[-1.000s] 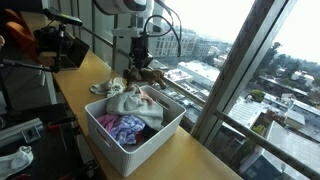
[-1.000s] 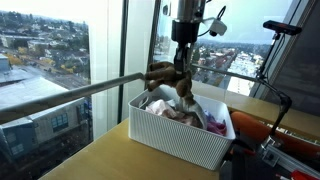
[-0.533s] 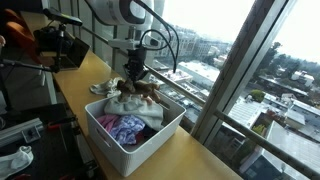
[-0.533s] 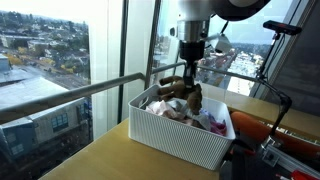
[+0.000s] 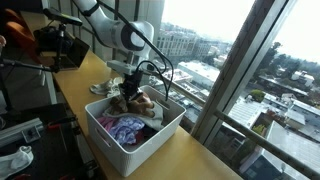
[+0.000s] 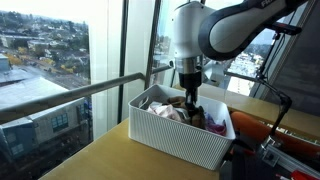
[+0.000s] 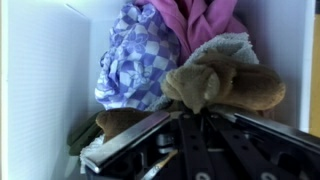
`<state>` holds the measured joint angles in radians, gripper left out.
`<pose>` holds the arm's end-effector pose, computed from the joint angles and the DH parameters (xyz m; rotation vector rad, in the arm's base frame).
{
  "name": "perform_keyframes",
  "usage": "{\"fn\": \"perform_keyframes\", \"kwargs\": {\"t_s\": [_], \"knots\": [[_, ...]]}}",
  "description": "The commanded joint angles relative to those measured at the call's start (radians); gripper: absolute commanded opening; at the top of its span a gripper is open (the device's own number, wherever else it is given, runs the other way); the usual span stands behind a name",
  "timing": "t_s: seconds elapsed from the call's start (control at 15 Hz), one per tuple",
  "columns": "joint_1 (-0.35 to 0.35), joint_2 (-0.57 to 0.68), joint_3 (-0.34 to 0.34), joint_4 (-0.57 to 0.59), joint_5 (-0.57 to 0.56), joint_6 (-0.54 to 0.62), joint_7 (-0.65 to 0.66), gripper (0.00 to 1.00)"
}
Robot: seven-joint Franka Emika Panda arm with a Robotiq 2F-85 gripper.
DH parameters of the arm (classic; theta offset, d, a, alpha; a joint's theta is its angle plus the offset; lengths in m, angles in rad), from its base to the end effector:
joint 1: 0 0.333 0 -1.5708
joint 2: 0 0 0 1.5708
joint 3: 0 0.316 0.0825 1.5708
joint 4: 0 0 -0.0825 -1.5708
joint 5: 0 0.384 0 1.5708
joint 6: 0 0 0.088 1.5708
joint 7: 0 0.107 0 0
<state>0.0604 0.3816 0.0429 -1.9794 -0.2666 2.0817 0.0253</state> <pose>0.5778 0.0460 0.2549 2.8821 0.3484 -0.3851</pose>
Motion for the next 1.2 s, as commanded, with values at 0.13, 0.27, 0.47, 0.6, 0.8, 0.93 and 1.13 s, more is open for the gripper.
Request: {"fn": "perform_keyframes", "kwargs": {"t_s": [0.13, 0.27, 0.47, 0.6, 0.8, 0.93, 1.13], "knots": [[0.014, 0.101, -0.005, 0.053, 0.021, -0.004, 0.002, 0.35], [0.024, 0.096, -0.005, 0.076, 0.013, -0.025, 0.006, 0.48], [0.045, 0.055, -0.009, 0.110, -0.007, -0.061, 0.026, 0.69], [0.051, 0.008, -0.005, 0.125, -0.007, -0.065, 0.023, 0.84], [0.091, -0.015, 0.012, 0.196, -0.026, -0.088, 0.031, 1.00], [0.129, -0.003, 0.038, 0.267, -0.030, -0.106, 0.025, 1.00], [0.202, 0.068, 0.076, 0.365, -0.042, -0.102, 0.043, 1.00]]}}
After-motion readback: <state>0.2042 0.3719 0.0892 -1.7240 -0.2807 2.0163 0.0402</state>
